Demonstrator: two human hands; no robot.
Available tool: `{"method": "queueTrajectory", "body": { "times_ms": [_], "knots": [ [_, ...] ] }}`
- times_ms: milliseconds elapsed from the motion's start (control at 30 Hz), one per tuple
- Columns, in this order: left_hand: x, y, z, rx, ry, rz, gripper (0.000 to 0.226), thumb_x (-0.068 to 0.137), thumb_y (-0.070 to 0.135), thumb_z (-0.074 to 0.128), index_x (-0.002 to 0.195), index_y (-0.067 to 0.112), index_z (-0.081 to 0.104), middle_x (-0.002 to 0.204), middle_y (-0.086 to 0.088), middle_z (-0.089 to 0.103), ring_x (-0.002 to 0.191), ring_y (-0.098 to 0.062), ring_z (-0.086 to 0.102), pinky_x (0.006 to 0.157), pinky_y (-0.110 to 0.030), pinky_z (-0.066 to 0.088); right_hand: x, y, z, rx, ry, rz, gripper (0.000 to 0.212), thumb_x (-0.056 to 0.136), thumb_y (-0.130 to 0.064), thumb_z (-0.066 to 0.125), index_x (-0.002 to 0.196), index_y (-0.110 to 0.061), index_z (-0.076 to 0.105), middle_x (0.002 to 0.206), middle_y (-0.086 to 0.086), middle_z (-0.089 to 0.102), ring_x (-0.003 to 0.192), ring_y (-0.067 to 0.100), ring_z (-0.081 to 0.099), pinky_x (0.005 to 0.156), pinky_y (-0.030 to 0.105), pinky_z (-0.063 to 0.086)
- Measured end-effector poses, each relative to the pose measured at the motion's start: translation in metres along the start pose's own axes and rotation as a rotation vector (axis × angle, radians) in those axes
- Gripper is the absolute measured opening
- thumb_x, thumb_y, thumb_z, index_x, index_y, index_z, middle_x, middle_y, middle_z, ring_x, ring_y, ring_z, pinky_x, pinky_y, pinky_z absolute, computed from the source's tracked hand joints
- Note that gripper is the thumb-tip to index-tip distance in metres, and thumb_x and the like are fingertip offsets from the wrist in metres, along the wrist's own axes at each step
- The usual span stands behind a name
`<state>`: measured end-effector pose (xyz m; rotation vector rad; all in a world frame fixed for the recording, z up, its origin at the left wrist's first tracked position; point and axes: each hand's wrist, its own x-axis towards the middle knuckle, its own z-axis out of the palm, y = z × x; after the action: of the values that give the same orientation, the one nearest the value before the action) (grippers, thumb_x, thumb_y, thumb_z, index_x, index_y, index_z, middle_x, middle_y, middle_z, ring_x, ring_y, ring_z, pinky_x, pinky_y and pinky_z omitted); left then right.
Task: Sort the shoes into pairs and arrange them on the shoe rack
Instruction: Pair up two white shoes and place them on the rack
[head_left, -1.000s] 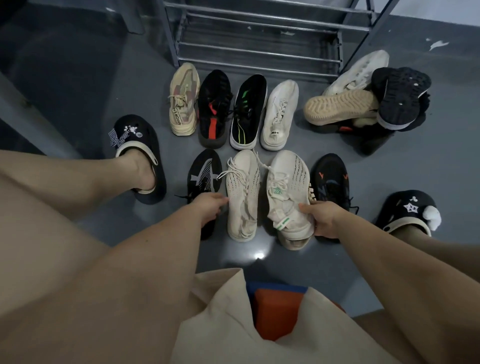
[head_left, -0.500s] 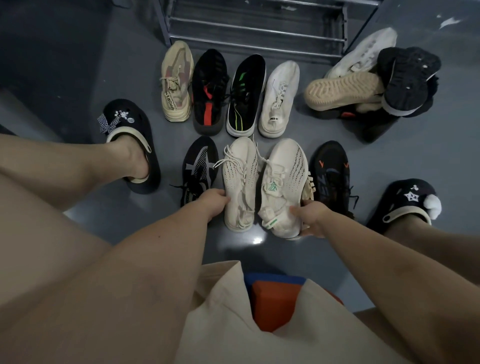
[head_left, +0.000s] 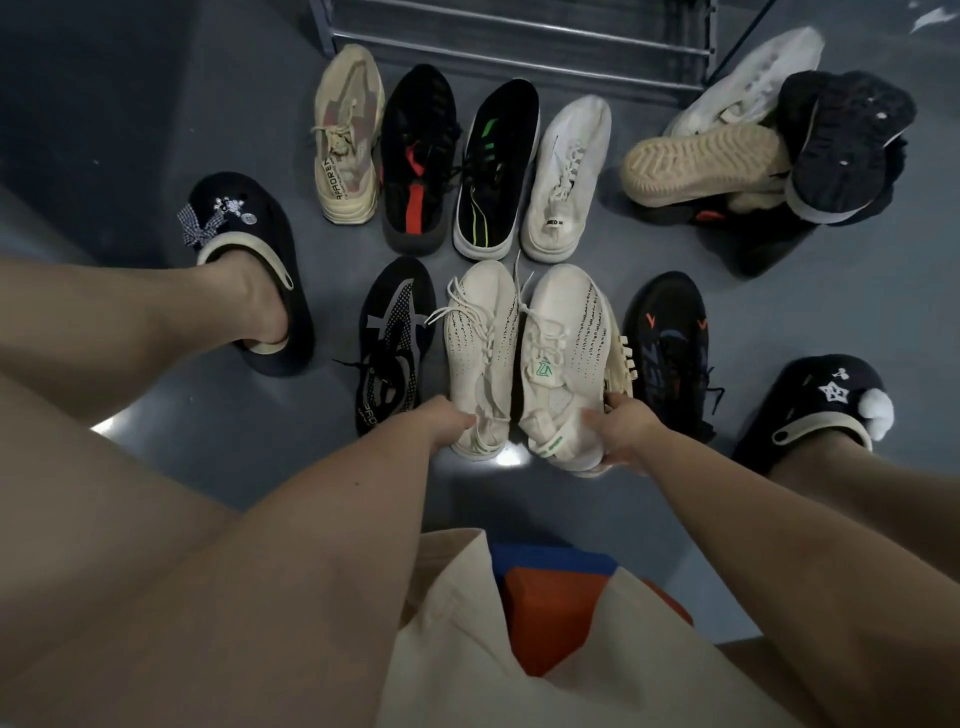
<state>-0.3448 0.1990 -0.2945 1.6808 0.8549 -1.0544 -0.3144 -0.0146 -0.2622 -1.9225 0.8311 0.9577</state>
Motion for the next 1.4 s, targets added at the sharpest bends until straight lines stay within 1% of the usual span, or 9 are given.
{"method": "queueTrajectory", "body": {
  "times_ms": [233, 367, 600, 733, 900, 1000, 1133, 1300, 1400],
  "knots": [
    [0.012, 0.001, 0.002, -0.14, -0.057, -0.11, 0.049, 0.092, 0.027, 0.056, 0.134, 0.003, 0.045, 0.134, -0.011, 0.054, 0.118, -0.026, 0.052, 0.102, -0.038, 0.041, 0.015, 0.008, -0.006, 0.066, -0.077, 0.051, 0.046, 0.09, -0.012, 0.052, 0.135, -0.015, 0.047, 0.131, 0.009, 0.056, 0.12, 0.036, 0.052, 0.093, 0.057, 0.048],
    [0.008, 0.008, 0.01, -0.202, -0.111, -0.134, 0.047, 0.093, 0.026, 0.056, 0.135, 0.007, 0.046, 0.131, -0.007, 0.054, 0.112, -0.019, 0.05, 0.089, -0.033, 0.038, 0.017, 0.013, -0.009, 0.036, -0.09, 0.02, 0.048, 0.088, -0.016, 0.054, 0.136, -0.014, 0.047, 0.128, 0.01, 0.059, 0.114, 0.036, 0.057, 0.087, 0.056, 0.053],
    [0.011, 0.01, 0.016, -0.315, -0.109, -0.157, 0.046, 0.094, 0.025, 0.055, 0.135, 0.006, 0.045, 0.139, -0.008, 0.049, 0.128, -0.022, 0.046, 0.105, -0.036, 0.034, 0.018, 0.019, -0.014, 0.079, -0.115, 0.01, 0.046, 0.094, -0.017, 0.053, 0.139, -0.015, 0.044, 0.13, 0.01, 0.057, 0.113, 0.036, 0.058, 0.084, 0.056, 0.054],
    [0.011, 0.014, 0.022, -0.368, -0.152, -0.144, 0.043, 0.091, 0.023, 0.06, 0.13, 0.006, 0.051, 0.125, -0.004, 0.057, 0.111, -0.016, 0.05, 0.105, -0.034, 0.029, 0.022, 0.023, -0.014, 0.086, -0.099, -0.012, 0.043, 0.095, -0.017, 0.053, 0.137, -0.014, 0.047, 0.129, 0.01, 0.058, 0.114, 0.033, 0.058, 0.09, 0.053, 0.053],
    [0.012, 0.013, 0.02, -0.364, -0.15, -0.151, 0.047, 0.09, 0.026, 0.061, 0.131, 0.007, 0.049, 0.137, -0.005, 0.053, 0.129, -0.02, 0.046, 0.109, -0.039, 0.029, 0.024, 0.024, -0.015, 0.093, -0.098, -0.014, 0.041, 0.094, -0.017, 0.054, 0.134, -0.012, 0.05, 0.128, 0.012, 0.059, 0.113, 0.034, 0.058, 0.09, 0.053, 0.052],
    [0.007, 0.017, 0.018, -0.382, -0.169, -0.138, 0.043, 0.092, 0.026, 0.059, 0.13, 0.008, 0.05, 0.131, -0.005, 0.057, 0.123, -0.02, 0.05, 0.1, -0.036, 0.037, 0.024, 0.023, -0.015, 0.092, -0.1, -0.012, 0.04, 0.094, -0.016, 0.054, 0.134, -0.012, 0.05, 0.128, 0.011, 0.059, 0.113, 0.034, 0.058, 0.09, 0.053, 0.052],
    [0.0, 0.019, 0.016, -0.504, -0.193, -0.13, 0.037, 0.093, 0.024, 0.057, 0.125, 0.005, 0.054, 0.109, -0.008, 0.064, 0.094, -0.021, 0.061, 0.076, -0.035, 0.049, 0.021, 0.022, -0.015, 0.109, -0.102, -0.007, 0.041, 0.094, -0.016, 0.054, 0.135, -0.012, 0.049, 0.128, 0.01, 0.058, 0.115, 0.035, 0.057, 0.09, 0.054, 0.052],
    [-0.011, 0.023, 0.005, -0.565, -0.157, -0.083, 0.043, 0.094, 0.022, 0.056, 0.131, 0.003, 0.047, 0.126, -0.014, 0.06, 0.113, -0.029, 0.059, 0.083, -0.037, 0.048, 0.014, 0.018, -0.012, 0.192, -0.114, -0.003, 0.037, 0.095, -0.014, 0.053, 0.132, -0.011, 0.05, 0.126, 0.011, 0.058, 0.114, 0.035, 0.058, 0.09, 0.053, 0.052],
    [-0.022, 0.026, -0.001, -0.571, -0.114, -0.046, 0.051, 0.094, 0.02, 0.056, 0.139, 0.01, 0.033, 0.127, -0.013, 0.057, 0.102, -0.028, 0.06, 0.082, -0.041, 0.048, 0.01, 0.016, -0.008, 0.158, -0.084, -0.044, 0.031, 0.095, -0.014, 0.054, 0.125, -0.011, 0.056, 0.123, 0.012, 0.061, 0.111, 0.034, 0.06, 0.093, 0.054, 0.05]
  ]
}}
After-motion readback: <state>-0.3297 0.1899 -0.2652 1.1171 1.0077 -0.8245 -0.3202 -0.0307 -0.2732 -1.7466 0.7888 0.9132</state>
